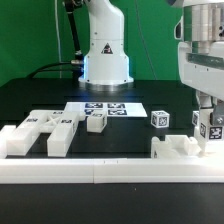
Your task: Assemble chair
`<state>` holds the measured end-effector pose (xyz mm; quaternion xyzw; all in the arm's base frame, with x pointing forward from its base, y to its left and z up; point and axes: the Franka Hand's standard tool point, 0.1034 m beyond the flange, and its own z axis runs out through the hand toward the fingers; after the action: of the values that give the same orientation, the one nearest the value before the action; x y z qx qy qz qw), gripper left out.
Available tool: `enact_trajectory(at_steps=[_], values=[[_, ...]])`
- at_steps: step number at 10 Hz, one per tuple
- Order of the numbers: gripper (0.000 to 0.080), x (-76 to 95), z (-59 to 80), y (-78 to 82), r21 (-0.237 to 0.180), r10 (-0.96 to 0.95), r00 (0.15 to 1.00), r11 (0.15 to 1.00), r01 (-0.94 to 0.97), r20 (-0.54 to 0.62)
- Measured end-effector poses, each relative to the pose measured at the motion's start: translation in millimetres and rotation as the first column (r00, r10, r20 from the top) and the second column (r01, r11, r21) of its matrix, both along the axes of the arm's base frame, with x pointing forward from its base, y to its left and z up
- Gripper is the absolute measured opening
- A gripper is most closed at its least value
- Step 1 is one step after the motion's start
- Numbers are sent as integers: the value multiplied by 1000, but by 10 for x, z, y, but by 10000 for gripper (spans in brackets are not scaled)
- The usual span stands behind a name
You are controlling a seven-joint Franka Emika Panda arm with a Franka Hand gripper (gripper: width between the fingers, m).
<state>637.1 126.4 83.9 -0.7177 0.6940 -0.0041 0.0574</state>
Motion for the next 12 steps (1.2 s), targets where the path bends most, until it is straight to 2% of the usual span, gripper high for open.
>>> enact_trajectory(at_steps=[2, 3, 4, 5, 6, 7, 9, 12], values=[[295, -3, 1, 35, 18, -69, 998, 997, 69, -6], [370, -5, -4, 40, 18, -68, 998, 998, 68, -6], [505, -7, -8, 46, 17, -53, 999, 998, 53, -5], [505, -8, -8, 49, 16, -40, 999, 999, 40, -4], [623, -5, -4, 42, 8, 56, 998, 998, -56, 4], [641, 1, 3, 41, 3, 111, 994, 994, -111, 10], [648, 0, 4, 56, -24, 348, 937, 937, -348, 28], [649, 2, -8, 41, -65, 614, 788, 789, -611, 42]])
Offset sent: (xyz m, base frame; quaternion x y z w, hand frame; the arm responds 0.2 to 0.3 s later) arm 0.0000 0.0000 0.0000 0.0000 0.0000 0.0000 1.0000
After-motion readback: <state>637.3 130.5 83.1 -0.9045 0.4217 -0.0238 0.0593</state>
